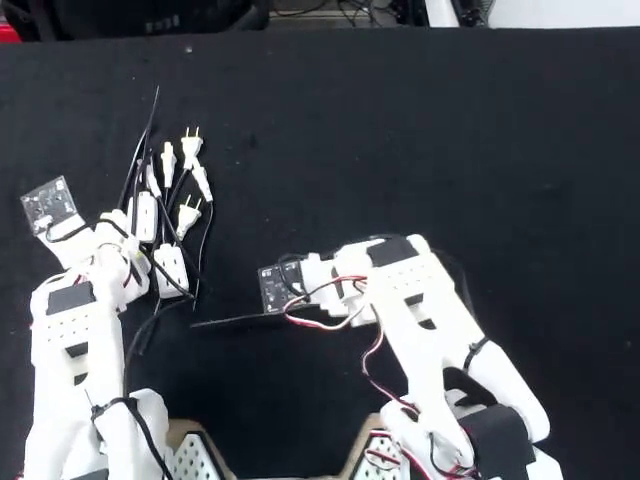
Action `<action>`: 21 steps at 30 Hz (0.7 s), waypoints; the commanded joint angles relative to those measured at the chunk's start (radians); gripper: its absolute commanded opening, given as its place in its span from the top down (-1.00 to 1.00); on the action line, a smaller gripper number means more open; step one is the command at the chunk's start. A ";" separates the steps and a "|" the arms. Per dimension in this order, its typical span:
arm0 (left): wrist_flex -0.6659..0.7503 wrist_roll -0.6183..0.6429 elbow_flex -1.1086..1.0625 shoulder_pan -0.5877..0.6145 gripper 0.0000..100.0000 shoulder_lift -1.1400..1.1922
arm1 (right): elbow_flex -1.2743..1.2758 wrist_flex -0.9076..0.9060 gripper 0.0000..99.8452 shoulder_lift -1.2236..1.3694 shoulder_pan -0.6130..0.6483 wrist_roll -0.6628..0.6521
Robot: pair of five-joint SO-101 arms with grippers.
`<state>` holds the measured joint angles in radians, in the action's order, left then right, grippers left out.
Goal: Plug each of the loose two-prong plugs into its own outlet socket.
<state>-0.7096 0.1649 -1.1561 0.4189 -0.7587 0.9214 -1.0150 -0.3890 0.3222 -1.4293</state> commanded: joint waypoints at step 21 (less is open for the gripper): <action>0.002 0.011 0.061 0.013 0.60 -0.026 | 0.001 0.172 0.49 0.065 0.129 0.358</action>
<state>-0.7096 0.1649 -1.1561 0.4250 -0.7587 0.9551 -0.8477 -0.3261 0.4480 -1.0825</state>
